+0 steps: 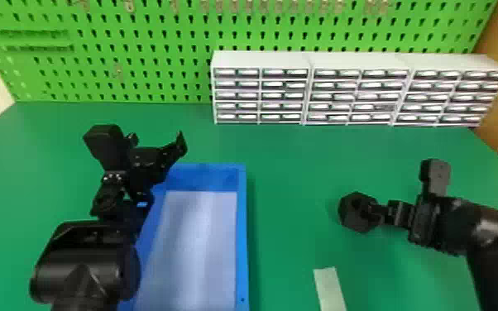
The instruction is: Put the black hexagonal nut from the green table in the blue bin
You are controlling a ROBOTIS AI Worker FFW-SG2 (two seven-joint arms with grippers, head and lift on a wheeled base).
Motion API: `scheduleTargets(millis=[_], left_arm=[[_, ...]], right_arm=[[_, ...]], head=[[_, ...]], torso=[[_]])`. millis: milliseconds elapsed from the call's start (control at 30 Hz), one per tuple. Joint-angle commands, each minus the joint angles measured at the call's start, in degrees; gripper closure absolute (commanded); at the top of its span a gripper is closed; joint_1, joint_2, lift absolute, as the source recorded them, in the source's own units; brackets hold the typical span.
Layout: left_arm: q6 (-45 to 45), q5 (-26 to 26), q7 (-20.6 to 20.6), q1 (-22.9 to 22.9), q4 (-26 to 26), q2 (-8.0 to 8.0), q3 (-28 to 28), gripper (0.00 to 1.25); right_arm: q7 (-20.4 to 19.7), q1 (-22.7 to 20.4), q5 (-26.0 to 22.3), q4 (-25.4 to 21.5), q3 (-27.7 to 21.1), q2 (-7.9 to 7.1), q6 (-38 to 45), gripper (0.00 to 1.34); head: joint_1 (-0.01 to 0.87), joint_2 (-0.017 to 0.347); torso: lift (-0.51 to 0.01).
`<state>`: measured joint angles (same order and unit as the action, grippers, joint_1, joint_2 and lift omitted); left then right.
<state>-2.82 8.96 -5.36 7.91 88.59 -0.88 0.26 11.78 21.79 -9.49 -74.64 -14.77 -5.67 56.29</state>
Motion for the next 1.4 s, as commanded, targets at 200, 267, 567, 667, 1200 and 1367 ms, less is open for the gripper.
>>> scheduleTargets(millis=[200, 267, 567, 667, 1200, 1367], left_arm=[[0.00, 0.00, 0.00, 0.00, 0.00, 0.00, 0.00, 0.14], [0.00, 0.09, 0.00, 0.00, 0.00, 0.00, 0.00, 0.14], [0.09, 0.09, 0.00, 0.00, 0.00, 0.00, -0.09, 0.14], [0.09, 0.09, 0.00, 0.00, 0.00, 0.00, 0.00, 0.14], [0.00, 0.09, 0.00, -0.17, 0.00, 0.00, 0.09, 0.14], [0.00, 0.09, 0.00, -0.26, -0.09, 0.00, 0.18, 0.14]], right_arm=[[0.09, -0.26, -0.62, 0.02, 0.00, -0.22, -0.04, 0.65], [0.09, -0.35, -0.88, 0.02, 0.09, -0.39, -0.04, 0.66], [0.00, -0.70, -1.85, 0.02, 0.97, -1.27, 0.05, 0.91], [0.09, -0.88, -1.93, 0.02, 1.23, -1.53, 0.05, 1.00], [0.09, -2.90, -7.56, -2.18, 4.66, -2.94, -5.23, 1.03], [0.09, -3.87, -7.82, -4.03, 4.48, -2.59, -7.42, 1.03]], head=[[0.686, 0.051], [0.686, 0.051], [0.686, 0.051], [0.686, 0.051], [0.686, 0.051], [0.686, 0.051]], torso=[[-0.097], [-0.097], [-0.097], [-0.097], [-0.097], [-0.097]])
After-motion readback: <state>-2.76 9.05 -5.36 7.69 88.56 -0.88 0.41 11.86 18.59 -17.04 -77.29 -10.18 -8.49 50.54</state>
